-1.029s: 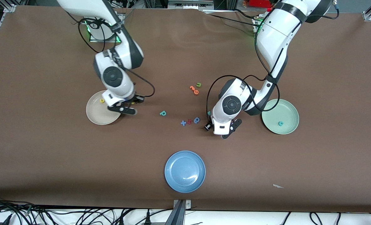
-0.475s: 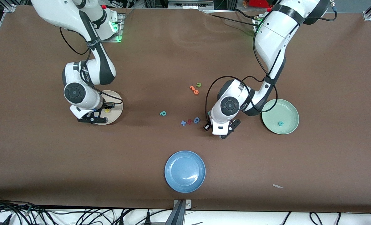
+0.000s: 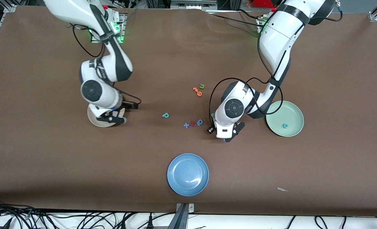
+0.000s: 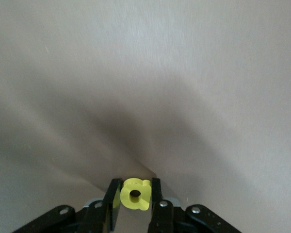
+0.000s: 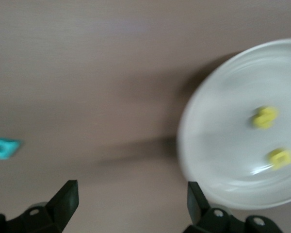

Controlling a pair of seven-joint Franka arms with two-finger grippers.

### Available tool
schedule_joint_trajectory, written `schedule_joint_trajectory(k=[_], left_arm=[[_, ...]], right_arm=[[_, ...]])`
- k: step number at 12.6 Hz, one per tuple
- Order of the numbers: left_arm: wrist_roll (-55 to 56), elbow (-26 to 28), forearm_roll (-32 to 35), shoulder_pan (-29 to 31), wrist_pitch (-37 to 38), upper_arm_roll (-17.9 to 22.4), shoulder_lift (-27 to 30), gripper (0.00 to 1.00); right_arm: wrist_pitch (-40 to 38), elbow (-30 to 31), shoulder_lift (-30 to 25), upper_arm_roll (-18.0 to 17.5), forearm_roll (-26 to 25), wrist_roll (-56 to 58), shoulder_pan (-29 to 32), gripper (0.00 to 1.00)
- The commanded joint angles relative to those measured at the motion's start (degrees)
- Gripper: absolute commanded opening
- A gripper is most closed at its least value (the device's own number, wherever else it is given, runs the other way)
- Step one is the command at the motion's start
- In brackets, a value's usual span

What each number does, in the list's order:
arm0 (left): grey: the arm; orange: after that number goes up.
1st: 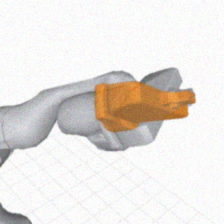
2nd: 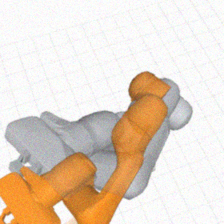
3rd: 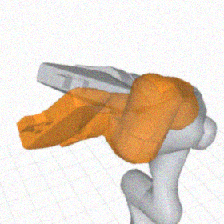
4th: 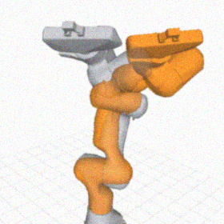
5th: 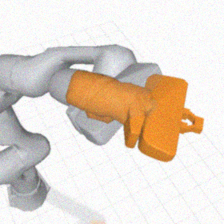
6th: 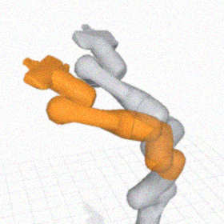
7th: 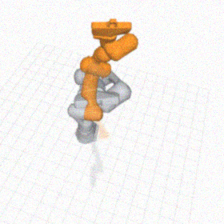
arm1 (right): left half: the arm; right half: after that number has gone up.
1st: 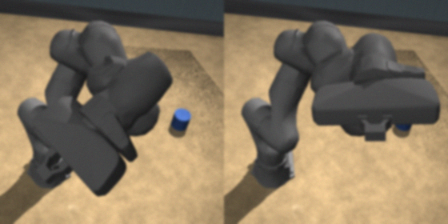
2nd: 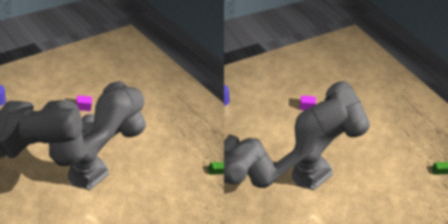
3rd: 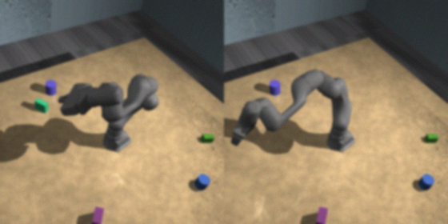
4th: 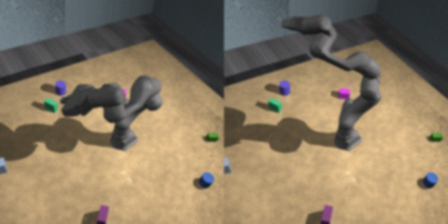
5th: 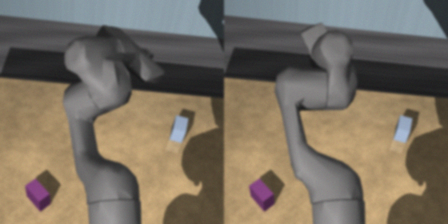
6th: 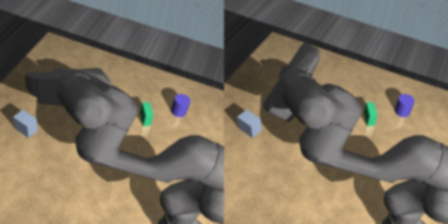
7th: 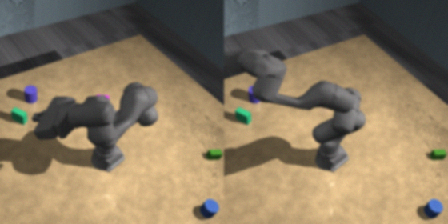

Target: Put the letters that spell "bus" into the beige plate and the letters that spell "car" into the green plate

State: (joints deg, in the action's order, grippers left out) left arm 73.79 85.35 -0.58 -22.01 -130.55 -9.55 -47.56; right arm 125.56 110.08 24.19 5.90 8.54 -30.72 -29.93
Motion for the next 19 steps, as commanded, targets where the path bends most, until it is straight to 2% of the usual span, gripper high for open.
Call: schedule_joint_trajectory(k=[1, 3, 4, 6, 7, 8, 11, 15, 16, 17, 18, 19], left_arm=[[-8.54, -0.36, 1.54, 3.11, 9.40, -0.03, 5.35, 0.00], [-15.48, -0.01, 1.54, 6.96, 17.04, -0.30, 8.96, 0.00], [-20.65, 0.34, 1.46, 9.33, 20.47, -0.47, 10.10, 0.00], [-32.07, 0.70, 1.37, 13.20, 25.85, -0.47, 10.55, 0.00], [-36.57, 1.92, 1.54, 15.31, 26.13, -0.47, 10.82, 0.00], [-40.53, 3.06, 1.54, 16.90, 26.13, -0.47, 11.60, 0.00], [-52.04, 7.89, 1.54, 22.00, 25.70, -0.47, 14.24, 0.00], [-59.71, 12.11, 1.72, 25.70, 23.15, -0.38, 15.56, 0.00], [-60.86, 13.52, 1.72, 26.49, 21.75, -0.38, 16.17, 0.04], [-61.39, 14.23, 1.72, 26.84, 21.13, -0.38, 16.61, 0.19], [-61.40, 14.23, 1.72, 26.85, 21.12, -0.38, 16.62, 0.61], [-61.48, 14.15, 1.72, 26.85, 21.12, -0.38, 16.62, 0.88]], right_arm=[[-0.14, -8.36, 4.88, -1.32, 0.78, -16.94, -2.40, 0.98], [1.08, -12.68, 8.49, -1.41, 0.78, -29.78, -5.30, 0.91], [3.27, -12.70, 9.28, -1.41, 0.69, -33.75, -6.10, 0.90], [6.00, -12.52, 11.04, -1.41, 0.77, -34.85, -7.51, 0.81], [7.23, -12.43, 12.09, -1.41, 0.69, -34.85, -8.21, 0.79], [8.46, -12.35, 13.15, -1.41, 0.51, -34.85, -9.52, 0.72], [11.89, -12.43, 14.91, -1.33, -0.02, -34.85, -10.59, 0.61], [14.44, -12.52, 16.58, -1.24, -0.45, -34.76, -10.59, 0.58], [15.84, -12.43, 17.37, -1.24, -0.46, -34.76, -10.68, 0.57], [16.47, -12.43, 17.81, -1.24, -0.46, -34.76, -10.76, 0.56], [16.65, -12.35, 17.82, -1.24, -0.54, -34.76, -10.85, 0.55], [16.65, -12.35, 17.82, -1.24, -0.54, -34.76, -10.94, 0.50]])
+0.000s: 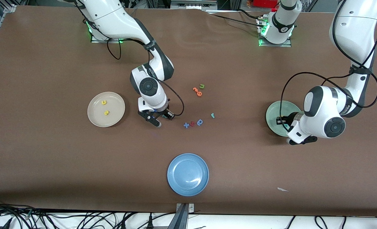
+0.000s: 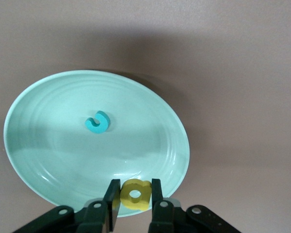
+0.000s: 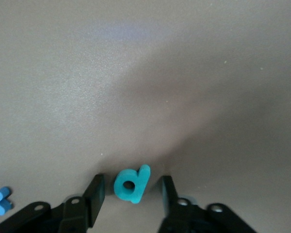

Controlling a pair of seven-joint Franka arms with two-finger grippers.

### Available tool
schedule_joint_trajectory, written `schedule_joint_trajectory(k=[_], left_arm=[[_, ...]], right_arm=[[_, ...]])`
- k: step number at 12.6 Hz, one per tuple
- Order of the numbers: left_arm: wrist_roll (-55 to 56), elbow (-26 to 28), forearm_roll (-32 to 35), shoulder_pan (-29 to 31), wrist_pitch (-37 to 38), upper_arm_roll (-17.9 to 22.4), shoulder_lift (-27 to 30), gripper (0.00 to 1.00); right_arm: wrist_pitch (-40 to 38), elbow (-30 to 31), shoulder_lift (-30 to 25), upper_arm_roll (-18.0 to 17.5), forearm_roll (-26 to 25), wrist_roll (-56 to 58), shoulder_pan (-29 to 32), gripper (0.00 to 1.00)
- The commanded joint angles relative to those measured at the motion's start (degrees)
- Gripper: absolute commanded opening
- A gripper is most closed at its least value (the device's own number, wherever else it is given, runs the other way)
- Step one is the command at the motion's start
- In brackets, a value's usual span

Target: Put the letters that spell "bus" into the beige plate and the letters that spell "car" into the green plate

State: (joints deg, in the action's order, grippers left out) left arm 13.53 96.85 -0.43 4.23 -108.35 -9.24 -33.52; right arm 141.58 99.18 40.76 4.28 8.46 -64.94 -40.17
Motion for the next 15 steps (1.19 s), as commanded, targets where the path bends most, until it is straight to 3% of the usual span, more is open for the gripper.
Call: schedule_joint_trajectory(k=[1, 5, 10, 13, 15], left_arm=[[-1.22, 2.64, 1.48, 0.60, -0.99, -0.69, 2.75, 1.00], [4.62, 1.85, 0.43, -0.97, -1.16, -1.83, 3.02, 1.00], [27.03, 2.73, 0.86, -3.16, -9.75, -11.93, 2.32, 0.96], [37.86, 2.64, 1.31, -10.10, -18.89, -11.68, -0.22, 0.88], [42.43, 2.55, 2.79, -13.27, -23.64, -11.42, -2.42, 0.72]], right_arm=[[0.62, -1.45, 1.34, 0.37, -0.46, -0.54, -0.79, 0.46], [0.45, -1.54, 1.78, 0.46, -0.46, 0.16, -1.31, 0.16], [-6.47, -1.98, -2.16, 3.88, -1.17, 8.30, -0.70, 0.15], [-14.91, -1.98, -6.12, 9.24, -0.03, 23.23, -0.61, 0.16], [-22.89, -1.80, -8.23, 13.53, -0.03, 33.33, -0.52, 0.16]])
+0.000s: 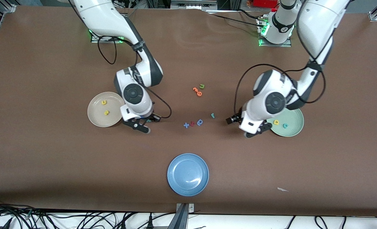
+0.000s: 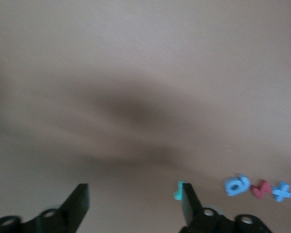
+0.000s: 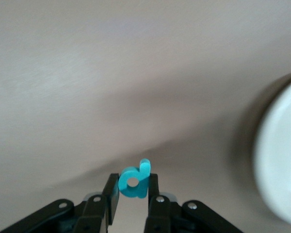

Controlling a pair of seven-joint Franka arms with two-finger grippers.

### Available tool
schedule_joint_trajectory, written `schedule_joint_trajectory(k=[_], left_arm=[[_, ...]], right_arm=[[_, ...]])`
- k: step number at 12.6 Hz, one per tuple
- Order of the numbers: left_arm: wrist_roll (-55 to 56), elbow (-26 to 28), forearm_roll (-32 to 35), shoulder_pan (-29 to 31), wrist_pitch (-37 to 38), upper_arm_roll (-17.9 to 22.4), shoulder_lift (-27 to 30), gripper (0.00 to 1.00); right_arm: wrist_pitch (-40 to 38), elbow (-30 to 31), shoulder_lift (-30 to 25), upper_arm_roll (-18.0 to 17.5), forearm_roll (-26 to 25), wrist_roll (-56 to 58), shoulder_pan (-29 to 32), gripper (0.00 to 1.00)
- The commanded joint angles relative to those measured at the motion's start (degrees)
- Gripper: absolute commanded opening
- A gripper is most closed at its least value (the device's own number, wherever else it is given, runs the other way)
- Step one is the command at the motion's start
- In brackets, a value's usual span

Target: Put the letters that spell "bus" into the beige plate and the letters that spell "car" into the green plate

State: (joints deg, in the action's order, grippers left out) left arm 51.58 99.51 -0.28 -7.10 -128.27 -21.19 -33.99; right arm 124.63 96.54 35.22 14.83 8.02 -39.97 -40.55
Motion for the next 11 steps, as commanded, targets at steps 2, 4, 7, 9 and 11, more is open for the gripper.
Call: schedule_joint_trajectory(k=[2, 4, 7, 9, 11], left_arm=[[11.83, -0.46, 10.17, -4.58, -4.79, 0.36, -3.62, 0.67], [17.04, -0.81, 15.90, -5.90, -5.06, 0.27, -5.46, 0.65], [19.17, -0.81, 16.45, -7.22, -7.78, 0.27, -6.26, 0.63], [19.60, -0.90, 16.37, -8.01, -7.87, 0.19, -6.35, 0.63], [19.78, -0.99, 16.45, -8.54, -7.87, 0.27, -6.87, 0.63]], right_arm=[[-9.56, 2.94, -3.48, 6.34, 1.38, 19.09, 0.82, 0.16], [-9.05, 8.82, -6.73, 8.89, 5.23, 31.63, 3.88, 0.16], [-9.67, 13.75, -8.23, 10.12, 10.70, 43.82, 7.42, 0.19], [-9.23, 14.56, -7.80, 10.22, 11.05, 43.92, 8.11, 0.99], [-9.93, 13.86, -8.15, 10.05, 11.06, 43.75, 8.65, 1.00]])
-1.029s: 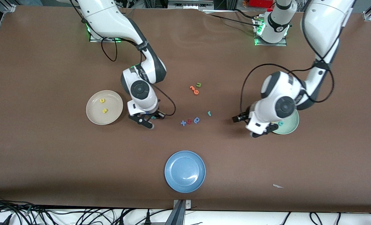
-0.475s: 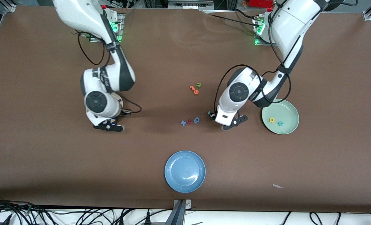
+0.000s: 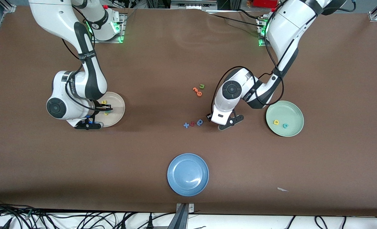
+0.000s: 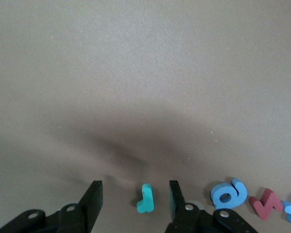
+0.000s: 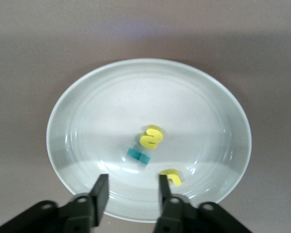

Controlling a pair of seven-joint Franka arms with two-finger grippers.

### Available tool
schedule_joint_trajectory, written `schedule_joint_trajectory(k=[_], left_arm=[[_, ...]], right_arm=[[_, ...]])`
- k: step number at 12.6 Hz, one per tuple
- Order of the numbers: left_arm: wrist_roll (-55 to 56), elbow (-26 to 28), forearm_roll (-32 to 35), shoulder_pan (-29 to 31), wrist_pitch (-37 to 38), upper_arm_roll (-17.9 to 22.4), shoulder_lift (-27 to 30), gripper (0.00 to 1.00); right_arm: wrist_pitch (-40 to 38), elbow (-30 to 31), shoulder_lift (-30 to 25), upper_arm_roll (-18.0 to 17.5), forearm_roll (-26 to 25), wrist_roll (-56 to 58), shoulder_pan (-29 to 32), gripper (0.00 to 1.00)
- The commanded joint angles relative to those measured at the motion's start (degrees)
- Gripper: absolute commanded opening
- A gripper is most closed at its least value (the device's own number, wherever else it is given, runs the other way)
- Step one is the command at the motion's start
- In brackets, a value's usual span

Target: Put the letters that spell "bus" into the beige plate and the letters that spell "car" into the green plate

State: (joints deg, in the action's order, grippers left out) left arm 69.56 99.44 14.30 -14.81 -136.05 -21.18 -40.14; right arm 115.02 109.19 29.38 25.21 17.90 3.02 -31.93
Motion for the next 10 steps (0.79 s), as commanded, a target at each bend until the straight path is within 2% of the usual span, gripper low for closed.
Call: schedule_joint_trajectory(k=[1, 2, 4, 6, 8, 10], left_arm=[[1.81, -0.91, 1.96, -1.18, -0.09, 0.26, -0.99, 0.63], [1.81, -0.91, 1.96, -1.27, -0.26, 0.26, -1.34, 0.63], [1.89, -0.91, 1.87, -1.27, -2.37, 0.26, -1.78, 0.63], [1.89, -0.91, 1.87, -1.27, -2.46, 0.26, -2.13, 0.63], [1.89, -0.91, 1.96, -1.27, -2.46, 0.35, -2.48, 0.62], [1.89, -0.91, 1.96, -1.27, -2.46, 0.35, -2.57, 0.56]], right_arm=[[-0.67, 0.25, -2.48, -0.42, 1.17, 0.50, 0.02, 1.00], [-1.98, -2.20, -2.74, -0.42, 1.09, 0.67, 0.02, 1.00], [-11.17, -11.75, -2.83, -0.24, -0.31, 0.67, -0.07, 1.00], [-18.13, -20.72, -2.74, -0.24, -4.87, 0.67, 0.02, 1.00], [-24.90, -28.81, -2.83, 1.06, -5.33, 1.20, 0.37, 1.00], [-28.17, -35.51, -2.66, 2.83, -5.42, 1.20, 0.55, 1.00]])
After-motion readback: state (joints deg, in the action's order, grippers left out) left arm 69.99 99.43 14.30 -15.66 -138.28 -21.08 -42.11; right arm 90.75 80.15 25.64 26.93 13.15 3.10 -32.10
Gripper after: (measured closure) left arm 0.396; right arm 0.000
